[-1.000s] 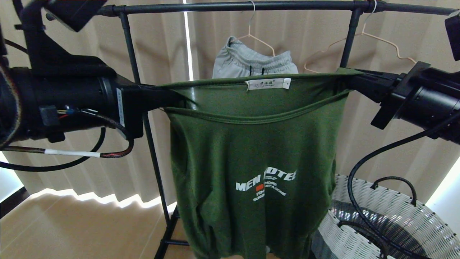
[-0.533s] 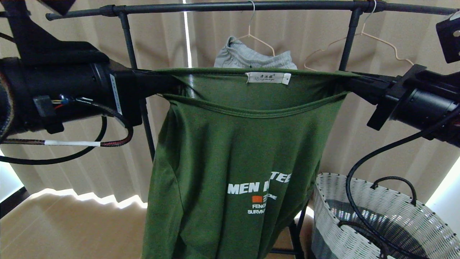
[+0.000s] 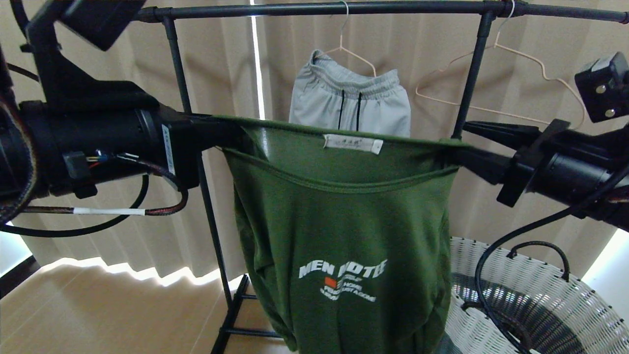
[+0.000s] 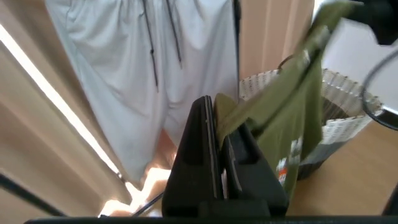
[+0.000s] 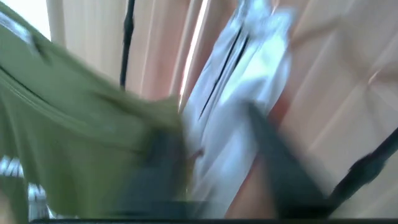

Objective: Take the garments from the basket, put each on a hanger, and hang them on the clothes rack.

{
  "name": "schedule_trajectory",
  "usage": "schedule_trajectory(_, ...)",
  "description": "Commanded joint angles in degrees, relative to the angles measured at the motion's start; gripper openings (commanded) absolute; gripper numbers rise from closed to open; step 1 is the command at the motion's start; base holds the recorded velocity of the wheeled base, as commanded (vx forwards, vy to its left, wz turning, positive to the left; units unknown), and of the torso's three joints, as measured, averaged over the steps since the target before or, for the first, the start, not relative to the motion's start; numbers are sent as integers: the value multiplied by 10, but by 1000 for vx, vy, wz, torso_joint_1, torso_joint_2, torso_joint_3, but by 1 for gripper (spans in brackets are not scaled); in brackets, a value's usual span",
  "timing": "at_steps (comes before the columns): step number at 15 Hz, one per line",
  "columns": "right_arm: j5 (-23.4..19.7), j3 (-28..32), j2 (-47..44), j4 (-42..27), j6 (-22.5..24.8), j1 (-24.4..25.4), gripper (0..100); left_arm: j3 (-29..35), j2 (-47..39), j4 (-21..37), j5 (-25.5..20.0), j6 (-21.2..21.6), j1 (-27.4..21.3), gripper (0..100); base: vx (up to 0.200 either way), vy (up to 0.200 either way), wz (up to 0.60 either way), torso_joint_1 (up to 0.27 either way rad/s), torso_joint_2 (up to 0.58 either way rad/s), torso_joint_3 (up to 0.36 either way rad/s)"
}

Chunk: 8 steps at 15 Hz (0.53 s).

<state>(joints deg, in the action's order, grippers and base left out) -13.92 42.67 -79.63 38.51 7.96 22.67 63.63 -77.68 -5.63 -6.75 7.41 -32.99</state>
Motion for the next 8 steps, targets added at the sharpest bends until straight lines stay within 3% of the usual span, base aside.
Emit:
schedule_trajectory(1, -8, -63, 32, 6, -7, 5, 100, -27, 0, 0, 24, 7, 10, 0, 0, 0, 0, 0, 0, 0)
schedule_trajectory(2, -36, -127, 59, 35, -19, 16, 100, -60, 2, -5, 52, 22, 21, 0, 0, 0, 0, 0, 0, 0)
schedule_trajectory(4, -77, -167, 78, 78, -35, 18, 100, -86, 3, -26, 55, 21, 25, 0, 0, 0, 0, 0, 0, 0)
schedule_trajectory(8, -87, -195, 100, 85, -63, 18, 100, -107, -10, -37, 81, 31, 26, 0, 0, 0, 0, 0, 0, 0)
